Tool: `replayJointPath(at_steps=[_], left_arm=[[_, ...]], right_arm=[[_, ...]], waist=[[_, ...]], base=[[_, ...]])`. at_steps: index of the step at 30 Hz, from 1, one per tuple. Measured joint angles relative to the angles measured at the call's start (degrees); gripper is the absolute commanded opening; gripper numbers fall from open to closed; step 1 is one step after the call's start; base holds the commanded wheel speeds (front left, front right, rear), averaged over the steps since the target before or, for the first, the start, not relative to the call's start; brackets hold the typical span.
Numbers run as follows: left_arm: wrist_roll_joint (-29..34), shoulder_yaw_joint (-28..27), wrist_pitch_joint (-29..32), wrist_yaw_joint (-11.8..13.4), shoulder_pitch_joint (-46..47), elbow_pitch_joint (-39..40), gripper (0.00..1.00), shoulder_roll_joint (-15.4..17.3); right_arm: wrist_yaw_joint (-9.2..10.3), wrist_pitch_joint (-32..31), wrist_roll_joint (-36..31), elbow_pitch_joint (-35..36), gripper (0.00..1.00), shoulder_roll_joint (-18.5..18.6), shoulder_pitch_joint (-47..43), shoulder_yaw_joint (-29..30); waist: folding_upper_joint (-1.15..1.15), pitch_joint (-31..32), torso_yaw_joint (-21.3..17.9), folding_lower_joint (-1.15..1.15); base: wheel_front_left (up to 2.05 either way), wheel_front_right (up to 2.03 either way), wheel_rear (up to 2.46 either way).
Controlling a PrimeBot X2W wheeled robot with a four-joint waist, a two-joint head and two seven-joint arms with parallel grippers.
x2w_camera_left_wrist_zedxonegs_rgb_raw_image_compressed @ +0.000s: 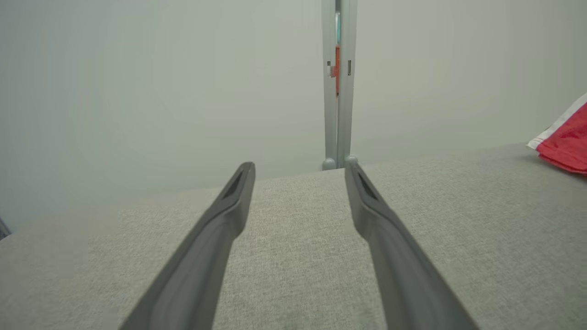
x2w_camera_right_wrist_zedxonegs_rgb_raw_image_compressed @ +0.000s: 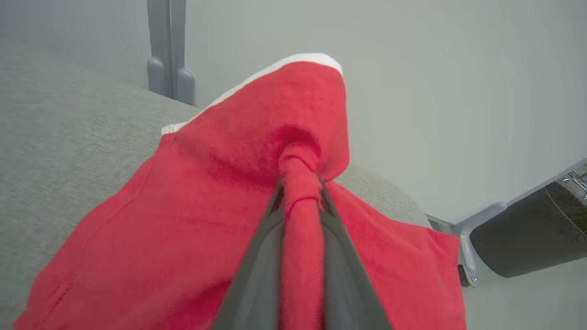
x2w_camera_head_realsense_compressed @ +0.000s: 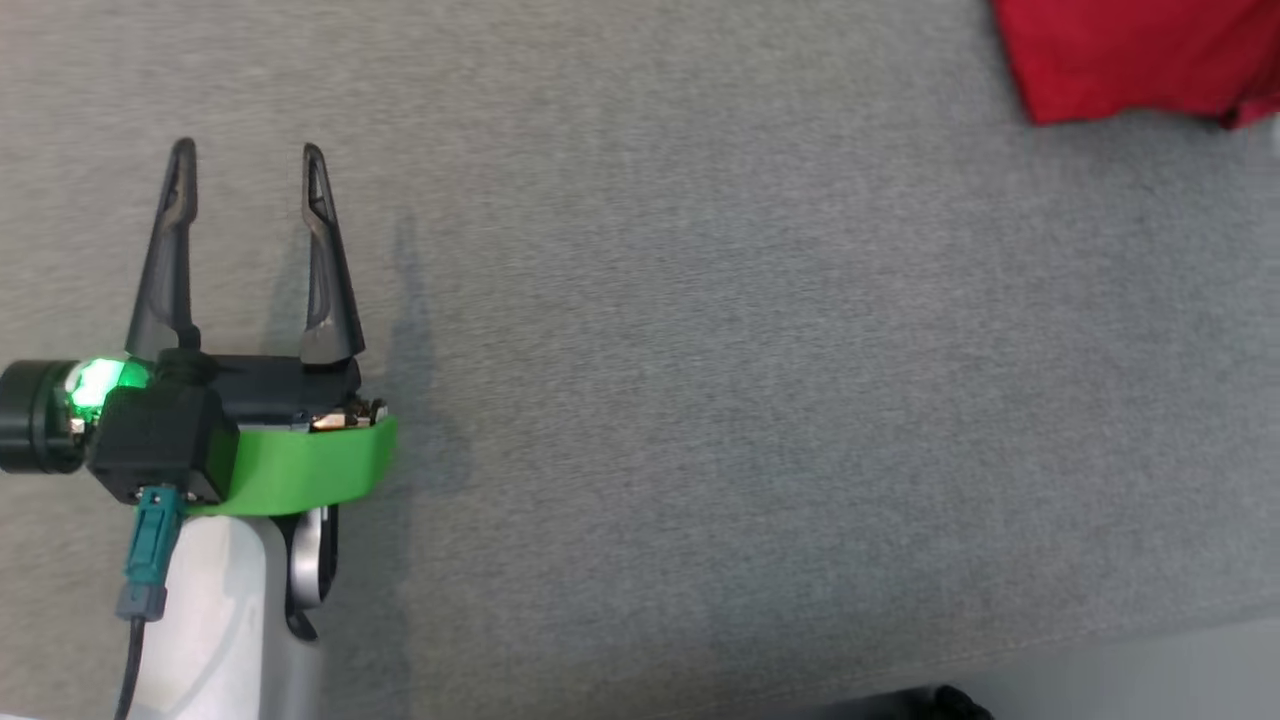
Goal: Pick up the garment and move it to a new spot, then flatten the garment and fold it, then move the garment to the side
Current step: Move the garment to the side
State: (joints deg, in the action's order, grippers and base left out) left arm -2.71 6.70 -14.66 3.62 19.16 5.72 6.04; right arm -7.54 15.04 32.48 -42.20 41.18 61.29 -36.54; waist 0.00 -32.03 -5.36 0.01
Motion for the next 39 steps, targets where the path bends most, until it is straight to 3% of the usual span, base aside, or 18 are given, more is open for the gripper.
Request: replayJointPath(at_steps=[6, 12, 18, 25, 27, 35, 39], left_arm=[[2.0, 0.6, 3.2, -0.1, 1.4, 4.3, 1.00, 2.1], [2.5, 1.0, 5.9, -0.3, 2.0, 7.9, 1.00, 3.3], [3.1, 1.8, 6.5, -0.4, 2.6, 10.3, 1.00, 3.6], [3.2, 1.9, 6.0, 0.1, 2.6, 11.5, 1.00, 3.6], [3.1, 1.9, 5.9, 0.2, 2.6, 11.5, 1.00, 3.6], [1.8, 1.7, 3.8, 1.0, 2.2, 8.9, 1.00, 3.1], [0.2, 1.2, 2.4, 1.4, 0.9, 7.1, 1.00, 2.6]], right_arm=[[0.00, 0.0, 3.7, -2.5, 0.00, 4.4, 3.3, -1.2], [0.00, -0.1, 5.2, -6.0, 0.00, 5.0, 9.4, -5.2], [-0.01, -0.9, 5.4, -12.9, 0.00, 3.5, 16.6, -8.8], [0.00, -3.7, 6.9, -23.1, 0.00, 2.1, 20.9, -9.4], [0.00, -3.9, 8.1, -25.2, 1.00, 1.6, 20.9, -9.0], [0.00, -0.3, 9.0, -27.0, 1.00, 1.5, 20.8, -8.0], [0.00, 0.0, 7.3, -19.0, 1.00, 2.9, 18.6, -4.4]], waist=[[0.00, -3.8, -5.1, 0.00], [0.00, -7.7, -8.7, 0.00], [0.00, -10.7, -9.7, 0.00], [0.00, -11.9, -7.8, 0.00], [0.00, -12.1, -7.2, 0.00], [0.00, -10.7, -5.7, 0.00], [0.00, -8.0, -5.3, 0.00]], base=[[0.00, 0.00, 0.00], [0.00, 0.00, 0.00], [0.00, 0.00, 0.00], [0.00, 0.00, 0.00], [0.00, 0.00, 0.00], [0.00, 0.00, 0.00], [0.00, 0.00, 0.00]])
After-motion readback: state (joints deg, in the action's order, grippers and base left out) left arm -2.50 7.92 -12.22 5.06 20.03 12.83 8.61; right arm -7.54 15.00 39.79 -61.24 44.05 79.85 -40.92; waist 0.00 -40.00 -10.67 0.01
